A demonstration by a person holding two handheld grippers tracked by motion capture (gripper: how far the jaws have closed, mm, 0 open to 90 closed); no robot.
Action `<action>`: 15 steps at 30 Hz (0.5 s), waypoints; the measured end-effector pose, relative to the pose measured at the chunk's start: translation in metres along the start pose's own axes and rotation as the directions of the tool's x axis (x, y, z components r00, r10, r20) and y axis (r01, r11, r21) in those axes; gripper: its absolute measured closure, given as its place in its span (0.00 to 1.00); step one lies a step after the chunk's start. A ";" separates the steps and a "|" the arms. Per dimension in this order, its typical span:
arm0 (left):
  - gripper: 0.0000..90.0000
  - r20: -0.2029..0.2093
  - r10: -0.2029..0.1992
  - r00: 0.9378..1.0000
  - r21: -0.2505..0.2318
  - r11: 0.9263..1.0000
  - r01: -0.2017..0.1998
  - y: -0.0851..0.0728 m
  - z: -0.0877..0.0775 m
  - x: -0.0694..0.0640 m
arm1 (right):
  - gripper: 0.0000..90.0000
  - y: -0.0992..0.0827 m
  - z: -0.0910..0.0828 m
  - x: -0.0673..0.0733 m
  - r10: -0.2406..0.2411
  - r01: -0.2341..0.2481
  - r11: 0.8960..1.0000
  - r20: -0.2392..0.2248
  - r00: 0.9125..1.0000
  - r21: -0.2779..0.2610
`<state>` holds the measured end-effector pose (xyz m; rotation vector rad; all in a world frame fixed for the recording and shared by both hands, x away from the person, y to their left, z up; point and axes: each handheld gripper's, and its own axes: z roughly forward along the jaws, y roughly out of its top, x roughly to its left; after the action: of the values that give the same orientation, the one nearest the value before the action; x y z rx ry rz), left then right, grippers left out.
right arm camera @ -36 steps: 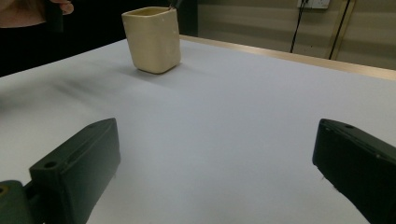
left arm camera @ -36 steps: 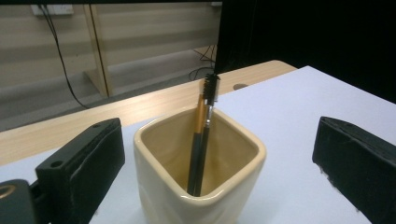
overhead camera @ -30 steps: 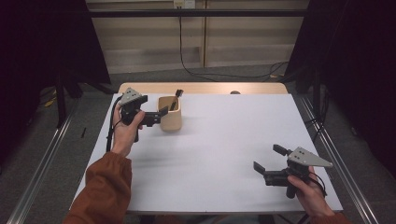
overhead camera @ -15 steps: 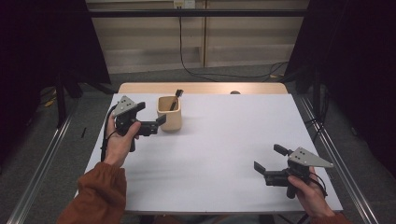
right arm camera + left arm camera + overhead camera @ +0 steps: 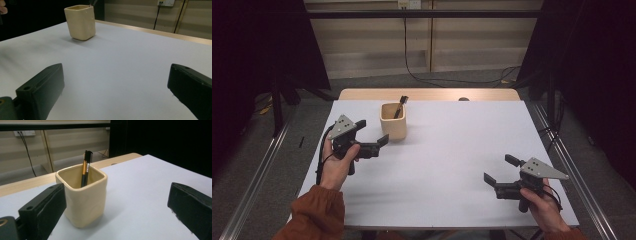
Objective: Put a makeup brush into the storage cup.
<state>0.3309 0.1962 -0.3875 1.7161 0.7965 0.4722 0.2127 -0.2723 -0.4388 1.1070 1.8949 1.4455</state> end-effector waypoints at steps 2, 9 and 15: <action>0.02 -0.001 0.002 1.000 -0.004 1.000 -0.002 -0.002 -0.005 -0.003 | 0.00 0.000 0.000 0.000 -0.001 0.001 1.000 -0.001 1.000 0.000; 0.02 -0.001 0.008 1.000 -0.003 1.000 -0.008 -0.014 -0.018 -0.011 | 0.00 0.000 0.000 0.001 0.002 -0.002 1.000 0.002 1.000 -0.001; 0.02 -0.011 -0.012 1.000 0.006 1.000 0.012 -0.034 -0.027 -0.018 | 0.00 0.000 0.000 0.001 0.002 -0.002 1.000 0.004 1.000 -0.001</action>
<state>0.2916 0.2065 -0.4110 1.7150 0.8163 0.4723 0.2119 -0.2719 -0.4388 1.1106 1.8910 1.4438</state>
